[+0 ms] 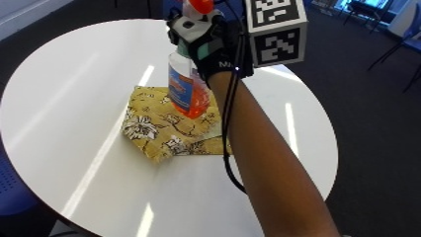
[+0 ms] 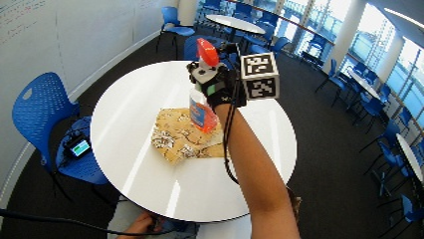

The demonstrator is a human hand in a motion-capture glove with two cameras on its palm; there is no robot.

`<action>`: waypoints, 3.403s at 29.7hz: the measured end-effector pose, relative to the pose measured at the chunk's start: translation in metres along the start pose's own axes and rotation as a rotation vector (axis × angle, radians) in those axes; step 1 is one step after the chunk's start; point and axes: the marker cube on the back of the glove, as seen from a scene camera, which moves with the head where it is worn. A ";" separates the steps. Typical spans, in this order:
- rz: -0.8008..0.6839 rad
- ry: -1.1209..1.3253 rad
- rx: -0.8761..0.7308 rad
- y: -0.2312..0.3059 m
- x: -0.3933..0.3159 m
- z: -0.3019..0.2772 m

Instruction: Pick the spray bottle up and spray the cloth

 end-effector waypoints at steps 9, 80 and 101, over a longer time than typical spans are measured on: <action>-0.112 -0.091 -0.142 0.038 -0.045 0.034; -0.114 -0.009 -0.419 0.083 -0.052 0.126; -0.263 0.488 -0.384 0.118 -0.030 0.052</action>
